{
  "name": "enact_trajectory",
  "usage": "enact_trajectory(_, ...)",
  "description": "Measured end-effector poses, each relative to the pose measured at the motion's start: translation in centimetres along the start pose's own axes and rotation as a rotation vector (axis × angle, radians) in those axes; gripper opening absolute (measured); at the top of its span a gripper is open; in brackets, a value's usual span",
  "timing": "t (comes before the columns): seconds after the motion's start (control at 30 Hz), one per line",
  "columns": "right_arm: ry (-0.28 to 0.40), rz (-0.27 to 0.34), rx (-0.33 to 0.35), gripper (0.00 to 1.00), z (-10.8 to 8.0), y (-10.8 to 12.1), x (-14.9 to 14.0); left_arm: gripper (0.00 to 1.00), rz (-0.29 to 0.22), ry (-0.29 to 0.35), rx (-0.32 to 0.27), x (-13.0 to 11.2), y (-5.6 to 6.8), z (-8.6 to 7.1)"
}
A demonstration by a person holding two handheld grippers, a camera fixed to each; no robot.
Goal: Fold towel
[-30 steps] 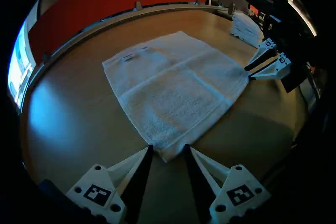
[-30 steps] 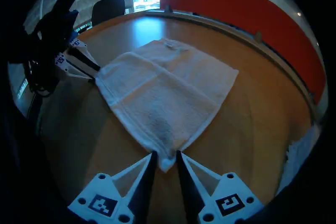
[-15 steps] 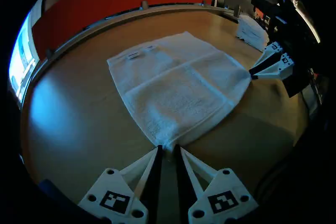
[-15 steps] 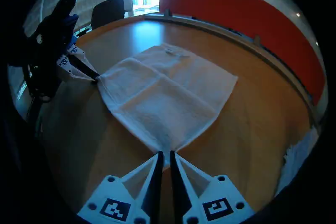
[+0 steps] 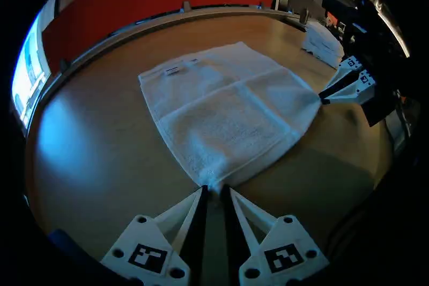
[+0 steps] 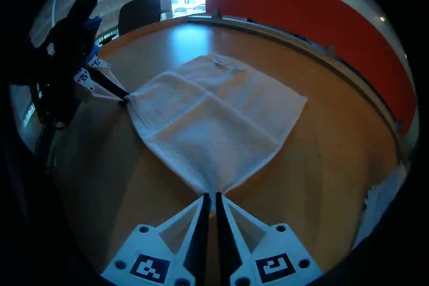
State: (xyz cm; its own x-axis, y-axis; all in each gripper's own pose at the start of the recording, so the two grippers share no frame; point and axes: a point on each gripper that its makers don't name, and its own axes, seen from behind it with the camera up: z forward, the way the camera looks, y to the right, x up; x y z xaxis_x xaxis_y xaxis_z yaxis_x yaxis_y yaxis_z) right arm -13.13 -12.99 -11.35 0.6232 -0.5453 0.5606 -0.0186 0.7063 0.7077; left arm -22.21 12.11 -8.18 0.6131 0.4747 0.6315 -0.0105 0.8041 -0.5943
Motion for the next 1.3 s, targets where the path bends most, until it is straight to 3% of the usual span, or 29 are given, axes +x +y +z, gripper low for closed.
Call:
enact_trajectory(0.6, -0.012, -0.030, 0.005, 0.08, -0.1, 0.0, 0.2, 0.18, -0.026, -0.010, -0.016, 0.1, 0.4, -0.2)
enact_trajectory(1.3, 0.026, -0.043, 0.005, 0.08, -2.1, 0.4, 2.6, 0.17, -0.053, 0.015, -0.006, 2.3, -0.1, -2.4)
